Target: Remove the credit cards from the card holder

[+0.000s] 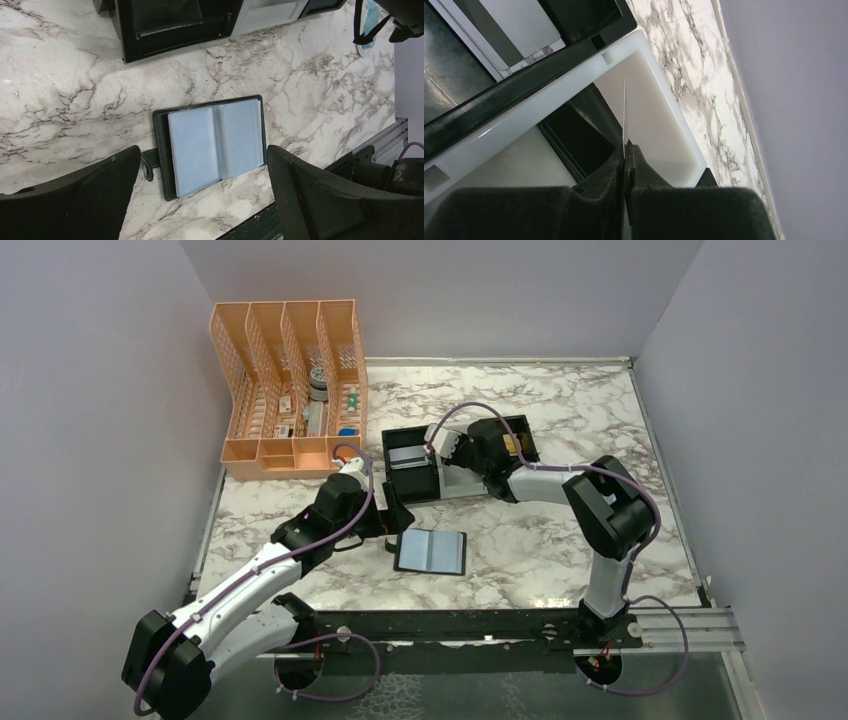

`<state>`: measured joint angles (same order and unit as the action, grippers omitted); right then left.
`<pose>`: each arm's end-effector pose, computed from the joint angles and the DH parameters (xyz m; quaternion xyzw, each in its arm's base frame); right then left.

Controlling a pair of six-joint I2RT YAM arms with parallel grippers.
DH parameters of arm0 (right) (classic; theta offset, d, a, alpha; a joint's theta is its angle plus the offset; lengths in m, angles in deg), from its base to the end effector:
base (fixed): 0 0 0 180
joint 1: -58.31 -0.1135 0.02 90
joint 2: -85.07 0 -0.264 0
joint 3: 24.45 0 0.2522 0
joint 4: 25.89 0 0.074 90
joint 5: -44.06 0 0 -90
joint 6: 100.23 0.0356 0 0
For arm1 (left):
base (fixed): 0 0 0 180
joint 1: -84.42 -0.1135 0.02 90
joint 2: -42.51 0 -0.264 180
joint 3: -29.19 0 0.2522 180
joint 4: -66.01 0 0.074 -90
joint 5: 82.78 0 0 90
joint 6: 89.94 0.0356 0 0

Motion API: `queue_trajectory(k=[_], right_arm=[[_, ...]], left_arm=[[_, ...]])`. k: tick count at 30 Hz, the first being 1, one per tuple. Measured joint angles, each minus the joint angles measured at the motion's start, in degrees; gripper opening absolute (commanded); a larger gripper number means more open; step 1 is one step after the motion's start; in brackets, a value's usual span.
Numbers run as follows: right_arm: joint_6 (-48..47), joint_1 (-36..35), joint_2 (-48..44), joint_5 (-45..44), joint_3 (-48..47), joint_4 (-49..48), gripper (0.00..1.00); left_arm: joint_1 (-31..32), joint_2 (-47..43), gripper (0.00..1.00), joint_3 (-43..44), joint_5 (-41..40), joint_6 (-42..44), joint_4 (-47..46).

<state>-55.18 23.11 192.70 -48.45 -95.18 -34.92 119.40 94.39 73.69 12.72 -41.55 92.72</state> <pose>0.3265 0.2284 0.1625 -0.5427 0.6626 -0.0625 0.5124 0.1601 -0.1162 0.2275 -0.0286 0.8821 -0.3234 0.3412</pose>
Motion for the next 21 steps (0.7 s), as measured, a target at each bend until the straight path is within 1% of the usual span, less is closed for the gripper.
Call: queue_trajectory(k=[5, 10, 16, 21], right_arm=[[-2.0, 0.0, 1.0, 0.3, -0.7, -0.2, 0.01], [-3.2, 0.0, 3.0, 1.2, -4.3, 2.7, 0.02], [-3.7, 0.0, 3.1, 1.9, -4.5, 4.6, 0.02], [-4.2, 0.0, 3.1, 2.3, -4.5, 5.7, 0.05]], left_arm=[[0.0, 0.0, 0.99, 0.0, 0.0, 0.0, 0.0], [0.0, 0.0, 0.99, 0.0, 0.0, -0.3, 0.0], [0.0, 0.2, 0.99, 0.0, 0.0, -0.4, 0.0], [0.0, 0.8, 0.99, 0.0, 0.0, -0.3, 0.0]])
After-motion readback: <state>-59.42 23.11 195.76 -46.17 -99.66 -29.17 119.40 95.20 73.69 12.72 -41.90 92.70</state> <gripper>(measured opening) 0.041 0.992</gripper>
